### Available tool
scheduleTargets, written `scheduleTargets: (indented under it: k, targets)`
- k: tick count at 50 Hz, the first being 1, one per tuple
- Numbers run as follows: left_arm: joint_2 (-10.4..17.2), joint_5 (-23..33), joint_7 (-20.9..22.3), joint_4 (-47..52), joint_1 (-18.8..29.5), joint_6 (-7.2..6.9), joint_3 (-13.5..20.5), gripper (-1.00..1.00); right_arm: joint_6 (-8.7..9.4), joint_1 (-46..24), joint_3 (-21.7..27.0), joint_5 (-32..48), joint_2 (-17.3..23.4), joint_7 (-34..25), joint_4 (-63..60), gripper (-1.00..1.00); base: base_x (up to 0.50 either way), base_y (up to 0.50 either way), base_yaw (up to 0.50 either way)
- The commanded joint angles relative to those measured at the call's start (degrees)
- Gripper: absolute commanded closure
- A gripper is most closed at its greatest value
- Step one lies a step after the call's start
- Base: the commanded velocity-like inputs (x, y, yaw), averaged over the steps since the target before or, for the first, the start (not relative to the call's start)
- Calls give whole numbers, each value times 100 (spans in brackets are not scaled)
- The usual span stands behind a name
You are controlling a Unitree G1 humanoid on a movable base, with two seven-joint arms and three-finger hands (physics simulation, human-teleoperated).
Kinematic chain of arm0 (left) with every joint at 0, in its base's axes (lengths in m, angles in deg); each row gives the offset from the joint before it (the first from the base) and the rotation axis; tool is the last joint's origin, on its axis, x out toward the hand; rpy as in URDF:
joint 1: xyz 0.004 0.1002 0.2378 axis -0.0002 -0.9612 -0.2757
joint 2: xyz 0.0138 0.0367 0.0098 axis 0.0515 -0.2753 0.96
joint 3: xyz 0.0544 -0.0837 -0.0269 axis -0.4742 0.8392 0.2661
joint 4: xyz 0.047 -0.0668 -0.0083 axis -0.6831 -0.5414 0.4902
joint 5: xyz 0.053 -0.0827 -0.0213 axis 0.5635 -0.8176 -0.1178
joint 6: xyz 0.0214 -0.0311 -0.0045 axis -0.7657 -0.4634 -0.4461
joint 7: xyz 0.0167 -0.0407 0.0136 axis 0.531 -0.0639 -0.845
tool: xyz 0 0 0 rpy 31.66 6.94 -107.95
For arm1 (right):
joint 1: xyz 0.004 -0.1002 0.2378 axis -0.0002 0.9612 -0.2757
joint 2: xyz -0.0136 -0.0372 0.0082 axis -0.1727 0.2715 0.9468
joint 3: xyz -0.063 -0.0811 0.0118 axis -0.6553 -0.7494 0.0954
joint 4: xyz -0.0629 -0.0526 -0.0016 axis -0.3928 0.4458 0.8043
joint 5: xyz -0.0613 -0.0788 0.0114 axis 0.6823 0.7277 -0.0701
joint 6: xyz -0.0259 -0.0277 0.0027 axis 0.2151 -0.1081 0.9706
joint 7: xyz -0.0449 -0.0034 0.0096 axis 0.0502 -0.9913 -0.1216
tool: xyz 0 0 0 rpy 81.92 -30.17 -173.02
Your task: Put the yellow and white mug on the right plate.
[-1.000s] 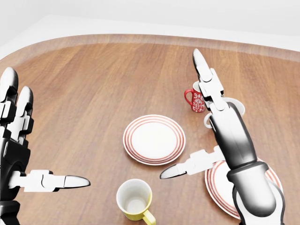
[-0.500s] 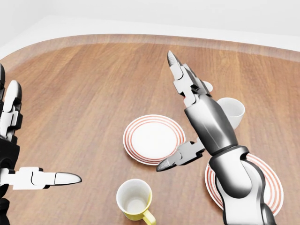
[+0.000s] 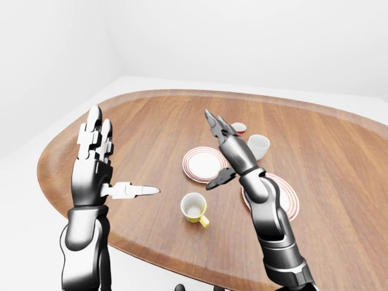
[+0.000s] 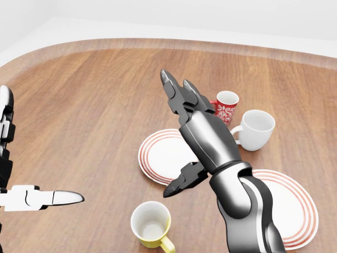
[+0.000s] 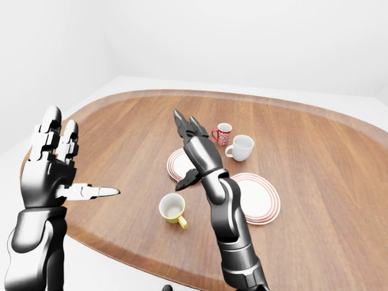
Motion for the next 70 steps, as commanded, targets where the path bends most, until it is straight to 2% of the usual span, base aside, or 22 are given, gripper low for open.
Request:
scheduleTargets:
  k: [1,13,34,55,70]
  targets:
    - [55,-77,11,10,51,0,133,-100,0,-123,-189,241,-204,27,372,-100,0,0,0]
    - [43,-50,9,-11,29,0,88,-100,0,-168,-324,303,-364,232,786,-100,0,0,0]
    - [37,-56,13,-20,26,0,82,-100,0,-110,-355,294,-388,1078,2100,-100,0,0,0]
    - [28,-59,19,26,12,0,69,-100,0,32,-499,461,-475,1117,2310,-100,0,0,0]
    - [30,-67,25,14,12,0,72,-100,0,-41,-537,523,-548,1448,3048,-100,0,0,0]
